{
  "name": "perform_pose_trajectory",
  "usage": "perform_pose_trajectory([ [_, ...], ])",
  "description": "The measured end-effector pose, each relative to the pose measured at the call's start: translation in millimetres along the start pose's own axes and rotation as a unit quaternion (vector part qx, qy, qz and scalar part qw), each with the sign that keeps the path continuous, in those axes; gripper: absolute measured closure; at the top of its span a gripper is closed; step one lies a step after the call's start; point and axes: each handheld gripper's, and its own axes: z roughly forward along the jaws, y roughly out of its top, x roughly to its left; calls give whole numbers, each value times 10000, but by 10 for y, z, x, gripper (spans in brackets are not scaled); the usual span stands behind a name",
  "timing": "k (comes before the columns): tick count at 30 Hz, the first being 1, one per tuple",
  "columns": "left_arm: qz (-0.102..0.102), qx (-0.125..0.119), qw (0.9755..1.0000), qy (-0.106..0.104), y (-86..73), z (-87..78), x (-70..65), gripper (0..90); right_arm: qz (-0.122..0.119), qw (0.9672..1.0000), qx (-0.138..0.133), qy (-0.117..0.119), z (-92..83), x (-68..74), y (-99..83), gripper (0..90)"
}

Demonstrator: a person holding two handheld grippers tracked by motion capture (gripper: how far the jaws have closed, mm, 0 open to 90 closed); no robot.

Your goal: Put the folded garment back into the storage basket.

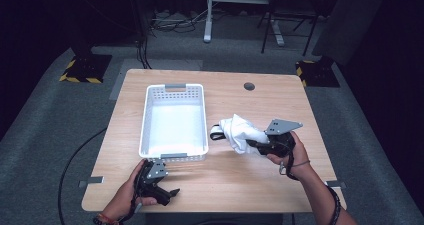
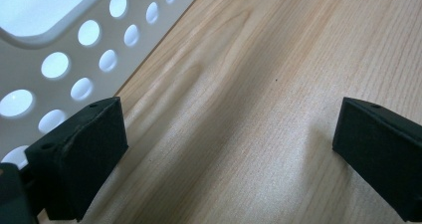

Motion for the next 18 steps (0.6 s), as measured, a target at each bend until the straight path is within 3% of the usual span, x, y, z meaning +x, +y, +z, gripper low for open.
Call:
perform_pose_trajectory([
  [18,-3,5,10000,10,0,-1,-1,6,-265,9996,-88,80,171,120,406,612],
])
